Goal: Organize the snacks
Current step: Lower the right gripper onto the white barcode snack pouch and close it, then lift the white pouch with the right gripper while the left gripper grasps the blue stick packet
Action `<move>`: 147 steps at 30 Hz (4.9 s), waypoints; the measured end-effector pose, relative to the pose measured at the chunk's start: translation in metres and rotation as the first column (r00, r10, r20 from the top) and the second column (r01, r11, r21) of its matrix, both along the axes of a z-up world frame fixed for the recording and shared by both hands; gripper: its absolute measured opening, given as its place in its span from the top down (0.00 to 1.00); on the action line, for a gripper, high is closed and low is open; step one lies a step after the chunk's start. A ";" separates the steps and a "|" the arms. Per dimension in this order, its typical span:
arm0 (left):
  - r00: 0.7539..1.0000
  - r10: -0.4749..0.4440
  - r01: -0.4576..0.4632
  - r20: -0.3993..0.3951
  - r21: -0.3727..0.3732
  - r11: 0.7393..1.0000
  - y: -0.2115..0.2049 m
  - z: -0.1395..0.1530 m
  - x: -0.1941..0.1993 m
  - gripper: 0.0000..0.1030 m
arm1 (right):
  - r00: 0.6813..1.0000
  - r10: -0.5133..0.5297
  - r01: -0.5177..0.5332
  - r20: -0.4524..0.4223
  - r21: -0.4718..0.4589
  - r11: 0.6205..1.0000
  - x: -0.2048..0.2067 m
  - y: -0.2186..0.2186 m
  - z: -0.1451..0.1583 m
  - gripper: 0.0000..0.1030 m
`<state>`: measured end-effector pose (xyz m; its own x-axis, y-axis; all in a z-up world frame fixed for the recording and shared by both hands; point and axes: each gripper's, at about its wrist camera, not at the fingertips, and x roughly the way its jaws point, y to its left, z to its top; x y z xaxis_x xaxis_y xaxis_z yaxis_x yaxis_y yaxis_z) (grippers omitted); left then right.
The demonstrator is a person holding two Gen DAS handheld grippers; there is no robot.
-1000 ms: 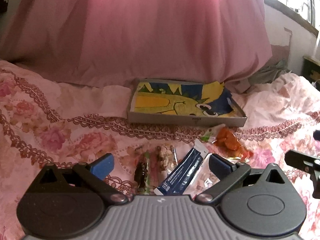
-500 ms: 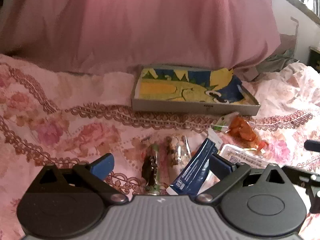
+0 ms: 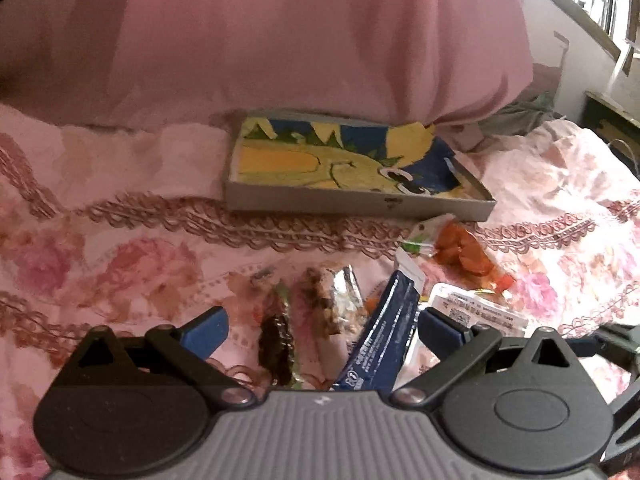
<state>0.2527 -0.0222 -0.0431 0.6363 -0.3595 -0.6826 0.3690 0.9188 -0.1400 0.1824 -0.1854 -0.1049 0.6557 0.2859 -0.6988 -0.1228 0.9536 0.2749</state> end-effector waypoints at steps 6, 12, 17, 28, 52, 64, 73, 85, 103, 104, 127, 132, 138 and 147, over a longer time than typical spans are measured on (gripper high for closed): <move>0.995 -0.053 0.043 -0.080 -0.130 0.991 0.003 -0.016 0.019 0.00 | 0.998 0.007 -0.005 -0.061 0.045 0.999 0.005 0.001 -0.012 0.02; 0.988 -0.102 0.080 -0.115 -0.185 0.979 0.002 -0.025 0.027 0.00 | 0.994 0.002 0.011 -0.113 0.108 0.994 0.011 -0.002 -0.022 0.07; 0.979 -0.176 0.151 -0.100 -0.222 0.963 -0.002 -0.023 0.022 0.00 | 0.989 -0.028 0.050 -0.147 0.149 0.988 0.016 -0.005 -0.031 0.12; 0.962 -0.194 0.145 -0.193 -0.239 0.960 -0.008 -0.039 0.032 0.00 | 0.985 -0.070 0.097 -0.156 0.173 0.980 0.016 -0.014 -0.032 0.30; 0.939 -0.243 0.139 -0.243 -0.378 0.915 0.000 -0.034 0.031 0.46 | 0.998 -0.056 0.057 -0.008 0.189 0.980 0.009 -0.012 0.004 0.67; 0.938 -0.262 0.176 -0.225 -0.341 0.923 -0.011 -0.052 0.047 0.70 | 1.000 -0.028 0.025 0.010 0.233 0.972 0.014 -0.009 -0.003 0.74; 0.932 -0.199 0.099 -0.304 -0.314 0.944 -0.009 -0.057 0.051 0.85 | 1.000 0.016 -0.013 -0.017 0.178 0.984 0.026 0.013 -0.015 0.74; 0.911 -0.182 0.108 -0.369 -0.212 0.971 -0.014 -0.051 0.038 0.93 | 0.999 -0.004 0.004 -0.046 -0.002 1.000 0.015 0.028 0.001 0.81; 0.947 -0.199 0.176 -0.252 -0.111 0.978 -0.034 -0.044 0.022 0.76 | 1.000 0.009 -0.011 -0.019 -0.097 0.995 0.010 0.029 0.005 0.81; 0.948 -0.199 0.174 -0.249 -0.119 0.978 -0.033 -0.044 0.022 0.76 | 1.000 0.011 -0.012 -0.020 -0.096 0.995 0.011 0.029 0.005 0.81; 0.940 -0.192 0.173 -0.282 -0.093 0.981 -0.026 -0.039 0.014 0.88 | 0.997 -0.077 0.077 -0.027 -0.023 0.997 0.012 0.009 0.013 0.83; 0.952 -0.190 0.173 -0.239 -0.087 0.981 -0.032 -0.039 0.017 0.82 | 0.997 -0.074 0.073 -0.032 -0.026 0.997 0.011 0.011 0.012 0.83; 0.953 -0.190 0.165 -0.234 -0.123 0.979 -0.035 -0.046 0.028 0.75 | 0.996 -0.074 0.073 -0.042 -0.019 0.997 0.014 0.010 0.009 0.83; 0.962 -0.182 0.167 -0.205 -0.090 0.982 -0.039 -0.041 0.022 0.89 | 0.997 -0.078 0.078 -0.026 -0.012 0.997 0.012 0.008 0.011 0.84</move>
